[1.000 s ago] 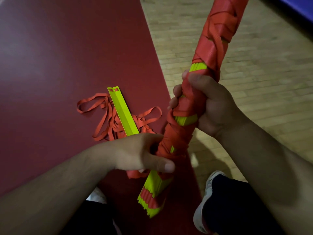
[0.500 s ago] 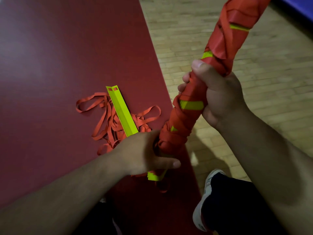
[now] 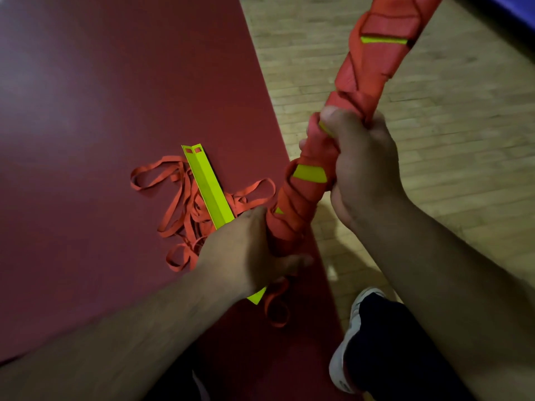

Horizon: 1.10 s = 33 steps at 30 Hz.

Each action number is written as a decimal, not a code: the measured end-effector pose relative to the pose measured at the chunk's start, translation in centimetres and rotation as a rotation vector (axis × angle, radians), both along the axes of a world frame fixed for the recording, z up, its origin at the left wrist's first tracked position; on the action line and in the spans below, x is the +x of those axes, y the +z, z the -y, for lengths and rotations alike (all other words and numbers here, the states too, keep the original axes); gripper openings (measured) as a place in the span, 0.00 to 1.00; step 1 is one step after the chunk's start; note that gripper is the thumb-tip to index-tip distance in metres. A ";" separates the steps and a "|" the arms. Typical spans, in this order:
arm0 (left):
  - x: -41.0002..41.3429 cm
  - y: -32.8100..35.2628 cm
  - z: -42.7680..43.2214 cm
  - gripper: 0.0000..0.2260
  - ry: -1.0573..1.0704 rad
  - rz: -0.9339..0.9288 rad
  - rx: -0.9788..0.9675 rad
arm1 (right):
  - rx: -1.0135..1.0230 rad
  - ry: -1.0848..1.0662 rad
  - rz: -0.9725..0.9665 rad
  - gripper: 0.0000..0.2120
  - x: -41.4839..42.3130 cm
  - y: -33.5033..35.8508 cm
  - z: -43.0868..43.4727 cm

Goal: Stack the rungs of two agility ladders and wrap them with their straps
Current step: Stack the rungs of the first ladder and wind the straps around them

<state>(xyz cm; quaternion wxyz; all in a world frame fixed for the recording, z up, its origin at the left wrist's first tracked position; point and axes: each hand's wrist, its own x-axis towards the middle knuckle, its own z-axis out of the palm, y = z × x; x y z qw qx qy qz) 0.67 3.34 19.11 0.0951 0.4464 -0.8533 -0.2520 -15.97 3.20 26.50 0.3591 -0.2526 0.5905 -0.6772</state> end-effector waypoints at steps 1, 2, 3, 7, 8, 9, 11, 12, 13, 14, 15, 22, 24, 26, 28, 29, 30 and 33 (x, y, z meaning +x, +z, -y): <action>0.0 0.2 0.1 0.24 -0.020 -0.044 0.021 | -0.033 0.033 0.078 0.15 0.1 0.2 -0.1; 0.0 0.5 0.3 0.20 -0.041 -0.090 0.055 | -0.071 0.071 0.152 0.13 0.1 0.5 -0.2; 0.1 0.8 0.5 0.17 -0.062 -0.130 0.107 | -0.103 0.110 0.202 0.12 0.0 0.6 -0.4; 0.7 2.2 1.4 0.15 -0.217 -0.273 0.474 | -0.187 0.287 0.204 0.14 -0.8 1.2 -0.8; 0.9 2.6 1.4 0.15 -0.261 -0.295 0.560 | -0.189 0.333 0.203 0.13 -1.1 1.3 -0.8; 1.1 2.9 1.4 0.17 -0.304 -0.302 0.622 | -0.176 0.370 0.216 0.13 -1.4 1.3 -0.8; 1.3 3.4 1.2 0.20 -0.390 -0.301 0.687 | -0.126 0.425 0.274 0.13 -1.6 1.2 -0.8; 1.3 3.5 1.0 0.21 -0.415 -0.306 0.710 | -0.112 0.460 0.320 0.14 -1.7 1.1 -0.8; 1.3 3.6 1.0 0.21 -0.424 -0.315 0.733 | -0.113 0.506 0.377 0.15 -1.7 1.0 -0.8; 1.4 3.7 1.0 0.21 -0.421 -0.319 0.759 | -0.124 0.557 0.432 0.15 -1.7 1.0 -0.8; 1.5 3.7 1.1 0.20 -0.415 -0.319 0.783 | -0.136 0.600 0.463 0.14 -1.6 1.0 -0.9; 1.6 2.9 1.5 0.23 -0.359 -0.098 0.562 | -0.070 0.381 0.192 0.06 -1.0 0.7 -0.2; 1.8 2.7 1.7 0.19 -0.356 0.021 0.434 | -0.042 0.235 0.106 0.06 -1.2 0.4 0.1; 1.8 2.4 1.7 0.21 -0.336 0.097 0.312 | -0.044 0.118 0.080 0.08 -1.5 0.3 0.3; 1.6 2.0 1.7 0.23 -0.286 0.087 0.216 | -0.037 0.042 0.053 0.11 -1.8 0.1 0.4; 1.5 1.9 1.6 0.23 -0.267 0.073 0.179 | -0.032 0.021 0.035 0.12 -1.9 0.1 0.5; 1.4 1.9 1.5 0.21 -0.253 0.052 0.162 | -0.030 0.008 0.017 0.13 -2.0 0.1 0.4; 1.4 1.8 1.5 0.14 -0.261 -0.039 0.213 | -0.061 0.052 0.044 0.11 -2.1 0.3 0.2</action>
